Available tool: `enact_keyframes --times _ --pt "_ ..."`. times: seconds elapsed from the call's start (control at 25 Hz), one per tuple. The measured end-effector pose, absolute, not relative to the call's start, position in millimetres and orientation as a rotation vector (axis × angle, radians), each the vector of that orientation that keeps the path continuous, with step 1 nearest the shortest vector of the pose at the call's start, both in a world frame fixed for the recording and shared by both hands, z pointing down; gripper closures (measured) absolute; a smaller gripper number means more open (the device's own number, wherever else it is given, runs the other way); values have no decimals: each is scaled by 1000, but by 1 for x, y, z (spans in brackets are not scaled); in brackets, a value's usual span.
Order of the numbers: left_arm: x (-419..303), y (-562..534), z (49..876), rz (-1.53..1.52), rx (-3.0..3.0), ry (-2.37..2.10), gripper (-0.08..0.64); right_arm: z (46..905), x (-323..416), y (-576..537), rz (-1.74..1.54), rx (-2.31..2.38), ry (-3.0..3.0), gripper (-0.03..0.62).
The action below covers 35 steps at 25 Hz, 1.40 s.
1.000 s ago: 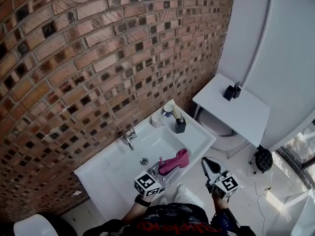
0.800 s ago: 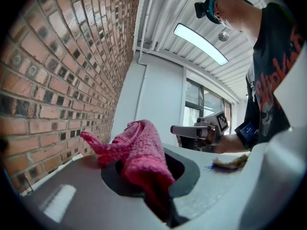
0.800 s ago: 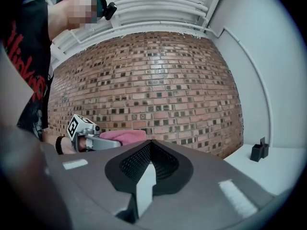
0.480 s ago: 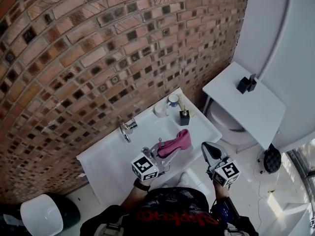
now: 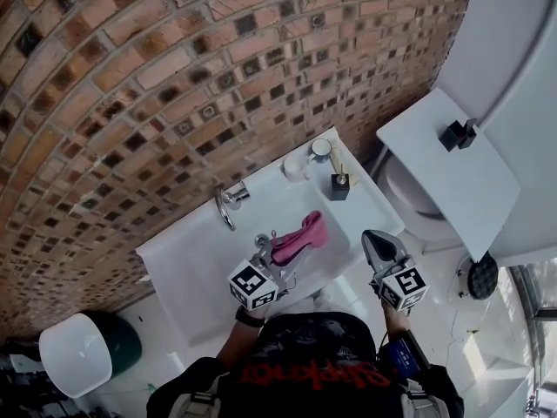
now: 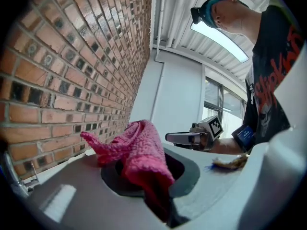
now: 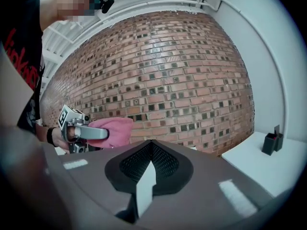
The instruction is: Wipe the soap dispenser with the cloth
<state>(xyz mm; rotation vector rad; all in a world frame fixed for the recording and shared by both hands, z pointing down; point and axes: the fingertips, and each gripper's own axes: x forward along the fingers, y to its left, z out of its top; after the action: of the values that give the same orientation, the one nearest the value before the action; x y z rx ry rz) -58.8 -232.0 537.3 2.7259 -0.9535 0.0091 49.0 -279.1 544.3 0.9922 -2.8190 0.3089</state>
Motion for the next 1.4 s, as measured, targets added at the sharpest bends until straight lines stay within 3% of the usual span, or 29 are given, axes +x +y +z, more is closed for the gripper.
enact_keyframes --times 0.4,0.56,0.96,1.12,1.28,1.4 --pt "-65 -259 530 -50 2724 -1008 509 606 30 -338 168 834 -2727 589" --pt "-74 -276 528 -8 2620 -1154 509 653 21 -386 155 726 -2720 481" --pt "-96 -283 537 74 2426 -1420 509 749 -21 -471 148 702 -2720 367" --pt "-99 -284 539 82 2393 -1457 509 767 -36 -484 143 705 -2709 365" --pt "-99 -286 540 83 2388 -1466 509 770 -46 -483 35 692 -2716 432" --pt "-97 -284 541 84 2390 -1464 509 771 -49 -481 23 656 -2682 434"
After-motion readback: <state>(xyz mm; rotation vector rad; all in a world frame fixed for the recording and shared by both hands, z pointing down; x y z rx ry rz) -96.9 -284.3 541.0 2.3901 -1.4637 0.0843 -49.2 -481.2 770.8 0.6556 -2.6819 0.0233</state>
